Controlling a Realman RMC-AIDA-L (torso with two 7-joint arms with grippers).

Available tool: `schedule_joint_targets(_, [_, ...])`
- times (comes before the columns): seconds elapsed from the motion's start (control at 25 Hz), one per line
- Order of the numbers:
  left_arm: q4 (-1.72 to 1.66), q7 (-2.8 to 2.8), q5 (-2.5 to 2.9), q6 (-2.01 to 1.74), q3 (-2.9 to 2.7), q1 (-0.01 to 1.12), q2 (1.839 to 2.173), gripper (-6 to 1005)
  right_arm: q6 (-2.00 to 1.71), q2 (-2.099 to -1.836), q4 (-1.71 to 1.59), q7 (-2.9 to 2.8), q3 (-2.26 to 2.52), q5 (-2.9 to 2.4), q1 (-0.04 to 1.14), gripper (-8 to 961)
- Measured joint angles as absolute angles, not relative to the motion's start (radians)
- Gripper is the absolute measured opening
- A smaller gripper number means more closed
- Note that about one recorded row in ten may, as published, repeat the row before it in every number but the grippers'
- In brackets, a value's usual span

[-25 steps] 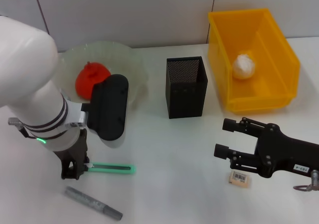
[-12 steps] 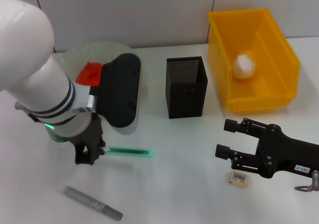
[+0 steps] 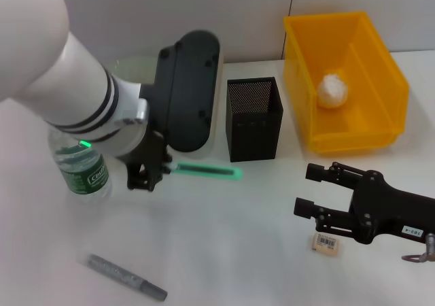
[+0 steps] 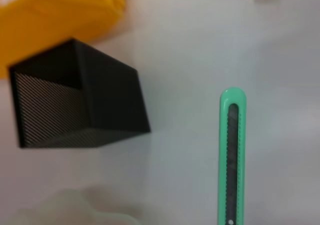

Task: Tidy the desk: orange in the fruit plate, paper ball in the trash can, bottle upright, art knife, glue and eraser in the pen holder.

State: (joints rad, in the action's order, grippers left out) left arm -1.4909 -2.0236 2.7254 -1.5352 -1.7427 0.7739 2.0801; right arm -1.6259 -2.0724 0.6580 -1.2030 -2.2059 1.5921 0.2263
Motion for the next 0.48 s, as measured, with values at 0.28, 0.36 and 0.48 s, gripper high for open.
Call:
schedule_joint_targets(0.28, [-1.607,-2.025,2.748,-1.545,-1.733,0.768,2.079,116,-1.626,-2.071,0.655,-1.211,-2.206,1.592,0.225,761])
schedule_joint_targets(0.36, [-1.619,-2.024,2.758,-1.545,-1.733,0.766,2.079,116,-1.626,-2.071,0.655,-1.211,-2.206,1.592,0.225,761])
schedule_joint_targets(0.48, [-1.633,-2.018,2.783,-1.536,-1.733,0.763,2.078,116,-1.626,-2.071,0.655,-1.212,-2.206,1.592,0.225,761])
